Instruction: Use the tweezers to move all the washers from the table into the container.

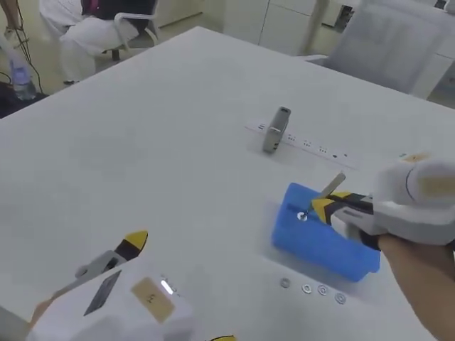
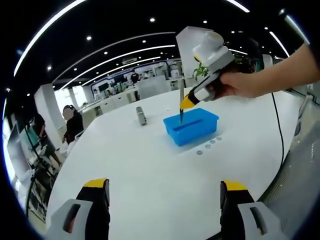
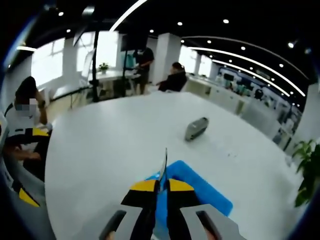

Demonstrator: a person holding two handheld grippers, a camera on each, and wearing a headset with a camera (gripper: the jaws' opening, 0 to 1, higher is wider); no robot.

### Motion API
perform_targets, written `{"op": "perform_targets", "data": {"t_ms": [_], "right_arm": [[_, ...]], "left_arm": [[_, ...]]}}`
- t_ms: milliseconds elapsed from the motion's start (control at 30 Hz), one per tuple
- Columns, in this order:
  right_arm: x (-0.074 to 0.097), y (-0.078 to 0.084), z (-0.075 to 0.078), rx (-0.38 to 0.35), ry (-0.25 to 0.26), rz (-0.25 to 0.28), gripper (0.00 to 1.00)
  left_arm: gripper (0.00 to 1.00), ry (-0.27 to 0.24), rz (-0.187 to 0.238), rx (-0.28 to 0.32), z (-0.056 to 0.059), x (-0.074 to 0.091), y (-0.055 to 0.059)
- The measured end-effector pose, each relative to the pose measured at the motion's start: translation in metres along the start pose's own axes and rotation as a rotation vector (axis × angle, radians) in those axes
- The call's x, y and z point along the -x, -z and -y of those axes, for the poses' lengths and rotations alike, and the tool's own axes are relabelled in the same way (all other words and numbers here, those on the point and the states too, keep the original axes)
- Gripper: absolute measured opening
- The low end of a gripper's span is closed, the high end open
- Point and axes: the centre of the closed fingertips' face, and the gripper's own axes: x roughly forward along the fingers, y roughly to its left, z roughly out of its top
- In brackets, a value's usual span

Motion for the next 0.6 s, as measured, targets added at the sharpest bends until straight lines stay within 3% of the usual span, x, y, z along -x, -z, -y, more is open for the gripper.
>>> {"op": "perform_targets", "data": {"t_ms": [333,600], "right_arm": [[-0.033,0.025,-0.003,-0.065,-0.018,-0.062,0.03],[-0.041,0.034,-0.001,-0.096,-0.019,-0.072,0.03]], "left_arm": [[0.93,0.064,-0.019,-0.013,0.012,-0.002,0.002],[0.93,0.125,-0.049,-0.045,0.027,-0.004,0.008]]}}
